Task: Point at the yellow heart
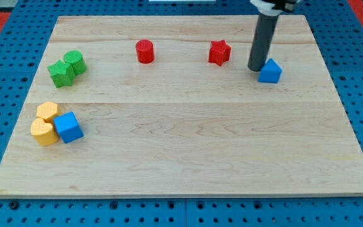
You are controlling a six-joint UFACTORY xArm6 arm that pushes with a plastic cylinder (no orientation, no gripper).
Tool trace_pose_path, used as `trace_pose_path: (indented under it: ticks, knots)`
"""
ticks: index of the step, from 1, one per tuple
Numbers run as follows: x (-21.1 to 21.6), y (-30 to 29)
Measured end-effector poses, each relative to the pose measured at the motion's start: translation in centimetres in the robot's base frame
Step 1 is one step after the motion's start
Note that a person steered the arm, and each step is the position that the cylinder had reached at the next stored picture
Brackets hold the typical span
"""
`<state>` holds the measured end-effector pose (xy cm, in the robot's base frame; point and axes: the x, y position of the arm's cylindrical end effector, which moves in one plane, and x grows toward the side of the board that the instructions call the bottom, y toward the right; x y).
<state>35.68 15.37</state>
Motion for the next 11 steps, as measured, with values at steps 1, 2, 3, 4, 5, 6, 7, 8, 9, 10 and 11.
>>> trace_pose_path:
  ticks: [1, 2, 3, 4, 5, 6, 7, 8, 9, 10, 11]
  knots:
    - [0.5, 2.0]
    - [0.5, 1.9]
    - [0.6, 1.8]
    - [4.8, -1.4]
    - [9.5, -5.4]
    - [15.1, -11.4]
    - [22.3, -17.7]
    - [26.2, -22.8]
    - [26.1, -31.2]
    - [25.0, -39.4]
    - [21.9, -43.6]
